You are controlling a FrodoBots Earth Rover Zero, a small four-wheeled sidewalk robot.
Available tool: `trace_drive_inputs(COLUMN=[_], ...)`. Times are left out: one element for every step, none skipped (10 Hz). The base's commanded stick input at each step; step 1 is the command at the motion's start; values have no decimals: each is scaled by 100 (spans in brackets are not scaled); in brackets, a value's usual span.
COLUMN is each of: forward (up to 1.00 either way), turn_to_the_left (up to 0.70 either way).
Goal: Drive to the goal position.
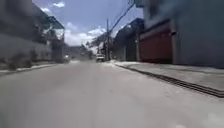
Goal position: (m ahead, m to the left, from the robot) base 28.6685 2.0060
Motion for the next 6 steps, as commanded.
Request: trace_drive_inputs(forward=[100, 100, 100, 100, 100, 100], turn_to_the_left=[0, 0, 0, 0, 0, 0])
